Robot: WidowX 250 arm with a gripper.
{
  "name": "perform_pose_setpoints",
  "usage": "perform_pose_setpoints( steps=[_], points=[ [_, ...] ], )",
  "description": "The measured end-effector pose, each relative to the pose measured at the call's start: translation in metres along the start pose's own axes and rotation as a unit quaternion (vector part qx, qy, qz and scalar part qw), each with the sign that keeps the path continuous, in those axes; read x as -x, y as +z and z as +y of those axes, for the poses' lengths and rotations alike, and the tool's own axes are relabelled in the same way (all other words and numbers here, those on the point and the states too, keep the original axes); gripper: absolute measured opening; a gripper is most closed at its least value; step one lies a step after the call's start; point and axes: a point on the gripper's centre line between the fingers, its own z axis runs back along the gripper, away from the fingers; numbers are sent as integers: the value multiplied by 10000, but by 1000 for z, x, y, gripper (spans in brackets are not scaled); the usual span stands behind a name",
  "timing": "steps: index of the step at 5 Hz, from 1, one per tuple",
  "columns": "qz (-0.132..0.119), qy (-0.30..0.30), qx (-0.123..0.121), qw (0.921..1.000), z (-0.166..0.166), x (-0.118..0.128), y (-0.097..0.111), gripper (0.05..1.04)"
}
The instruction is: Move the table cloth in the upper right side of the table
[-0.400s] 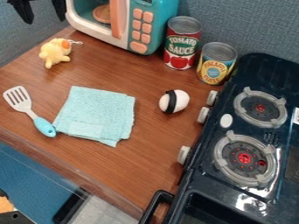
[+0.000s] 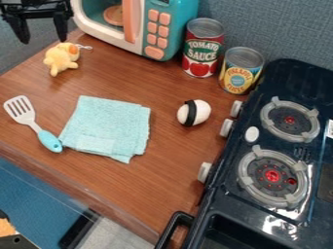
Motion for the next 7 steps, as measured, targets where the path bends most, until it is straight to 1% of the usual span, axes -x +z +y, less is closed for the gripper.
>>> perform_pose_setpoints(
  steps=[1,2,3,4,5,6,7],
  points=[
    [-199,325,158,9991,5,10,17,1001],
    [17,90,327,9994,-4,36,12,1000],
    [219,-639,300,9973,-26,69,1,1000],
    [285,-1322,243,9905,-43,99,-8,1000],
    [424,-1829,203,9820,-53,122,-17,1000],
    [460,-2067,76,9773,-57,132,-22,1000],
    [533,-2182,-49,9744,-60,136,-35,1000]
  ],
)
